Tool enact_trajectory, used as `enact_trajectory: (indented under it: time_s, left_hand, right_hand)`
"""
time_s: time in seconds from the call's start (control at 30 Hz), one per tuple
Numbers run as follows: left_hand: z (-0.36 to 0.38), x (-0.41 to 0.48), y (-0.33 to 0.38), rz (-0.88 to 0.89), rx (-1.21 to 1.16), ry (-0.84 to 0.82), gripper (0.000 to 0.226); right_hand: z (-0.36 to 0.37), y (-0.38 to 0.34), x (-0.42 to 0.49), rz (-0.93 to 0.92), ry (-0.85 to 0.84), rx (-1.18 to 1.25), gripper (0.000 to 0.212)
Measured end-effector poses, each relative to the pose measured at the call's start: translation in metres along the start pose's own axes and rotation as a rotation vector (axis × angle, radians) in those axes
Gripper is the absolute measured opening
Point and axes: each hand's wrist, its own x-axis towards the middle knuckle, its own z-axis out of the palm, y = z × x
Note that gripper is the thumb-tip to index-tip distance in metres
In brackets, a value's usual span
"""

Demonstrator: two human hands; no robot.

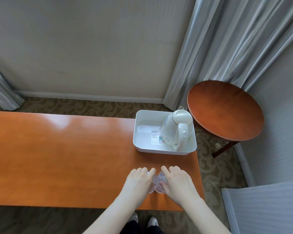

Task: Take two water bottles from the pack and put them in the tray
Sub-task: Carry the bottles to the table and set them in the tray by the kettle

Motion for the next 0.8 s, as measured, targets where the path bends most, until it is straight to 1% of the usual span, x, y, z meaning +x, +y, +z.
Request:
enact_trajectory:
  time_s: [0.1,0.2,0.27,0.33,0.43,0.57,0.67,0.8]
  left_hand:
    - [-0.002,0.005,-0.009,-0.006,-0.045,0.073,0.032]
    - [-0.023,0.010,-0.021,0.016,-0.081,0.118,0.031]
    - [-0.038,0.017,-0.032,0.040,-0.122,0.157,0.031]
    - [-0.057,0.026,-0.042,0.062,-0.109,0.208,0.030]
    - [-0.089,0.041,-0.056,0.089,-0.117,0.233,0.028]
    - [-0.121,0.068,-0.073,0.113,-0.125,0.312,0.027]
    - [-0.136,0.090,-0.081,0.105,-0.112,0.333,0.030]
    - [-0.140,0.124,-0.090,0.068,-0.122,0.326,0.030]
  right_hand:
    - [-0.007,0.001,0.005,0.014,-0.004,0.077,0.032]
    - [-0.022,0.002,0.013,0.014,0.001,0.121,0.026]
    - [-0.039,0.002,0.021,0.020,0.006,0.139,0.025]
    - [-0.059,0.003,0.031,0.028,0.016,0.155,0.026]
    - [-0.092,0.005,0.049,0.029,0.061,0.179,0.025]
    - [-0.130,0.008,0.080,0.016,0.165,0.177,0.030]
    - [-0.146,0.012,0.106,0.030,0.208,0.163,0.027]
    - [-0.148,0.018,0.143,0.041,0.195,0.155,0.027]
